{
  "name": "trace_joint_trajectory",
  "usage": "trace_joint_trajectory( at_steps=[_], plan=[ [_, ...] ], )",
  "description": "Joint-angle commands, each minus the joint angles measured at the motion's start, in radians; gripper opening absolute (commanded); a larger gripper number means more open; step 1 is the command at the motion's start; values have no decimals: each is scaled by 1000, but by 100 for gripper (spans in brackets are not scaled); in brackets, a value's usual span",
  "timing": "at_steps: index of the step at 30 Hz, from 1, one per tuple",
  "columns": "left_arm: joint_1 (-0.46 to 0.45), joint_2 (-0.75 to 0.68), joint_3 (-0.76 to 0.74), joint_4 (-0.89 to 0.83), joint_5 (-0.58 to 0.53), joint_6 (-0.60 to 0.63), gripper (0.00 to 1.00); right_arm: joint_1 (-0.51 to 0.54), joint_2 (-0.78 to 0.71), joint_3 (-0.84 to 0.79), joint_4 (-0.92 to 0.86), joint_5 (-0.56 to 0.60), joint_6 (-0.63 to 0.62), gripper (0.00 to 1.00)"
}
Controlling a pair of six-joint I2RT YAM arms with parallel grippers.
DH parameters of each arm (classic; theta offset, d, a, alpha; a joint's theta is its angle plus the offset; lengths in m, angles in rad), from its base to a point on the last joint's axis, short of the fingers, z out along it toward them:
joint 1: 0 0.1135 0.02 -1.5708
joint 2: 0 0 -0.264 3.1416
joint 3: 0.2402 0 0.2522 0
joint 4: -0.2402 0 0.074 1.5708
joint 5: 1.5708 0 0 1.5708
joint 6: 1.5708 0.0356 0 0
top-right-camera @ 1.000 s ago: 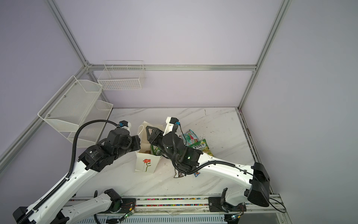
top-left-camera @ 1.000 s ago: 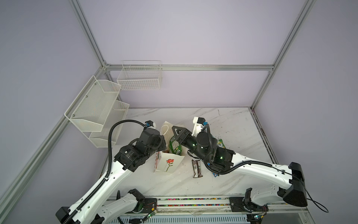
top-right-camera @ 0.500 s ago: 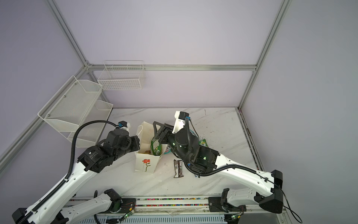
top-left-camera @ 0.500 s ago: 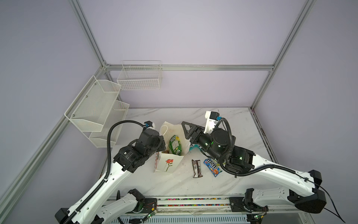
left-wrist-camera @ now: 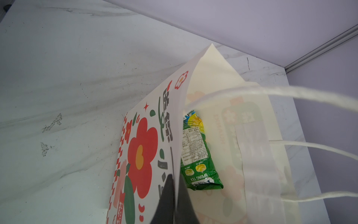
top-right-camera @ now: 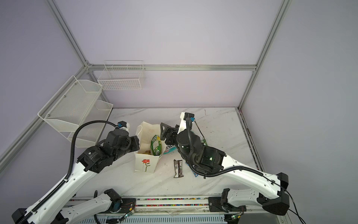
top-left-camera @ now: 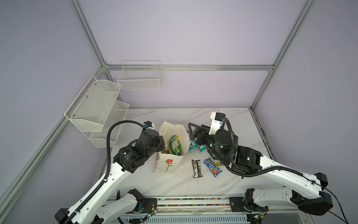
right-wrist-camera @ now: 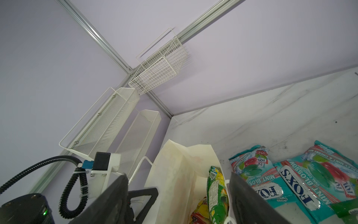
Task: Place the snacks into the paper bag
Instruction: 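Raise the right gripper away from the paper bag toward the remaining snacks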
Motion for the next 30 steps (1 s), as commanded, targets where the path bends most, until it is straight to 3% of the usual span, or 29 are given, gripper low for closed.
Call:
trace_joint_trajectory(
  at_steps=[1, 5, 30],
  plan=[
    [-3, -25, -11, 27, -28, 20, 0, -10, -28, 27, -63, 44, -8, 88],
    [-3, -28, -6, 20, -37, 23, 0, -25, -35, 27, -100, 46, -7, 97],
    [0, -45, 6, -9, -67, 38, 0, -273, -112, -36, -251, -107, 13, 97]
  ],
)
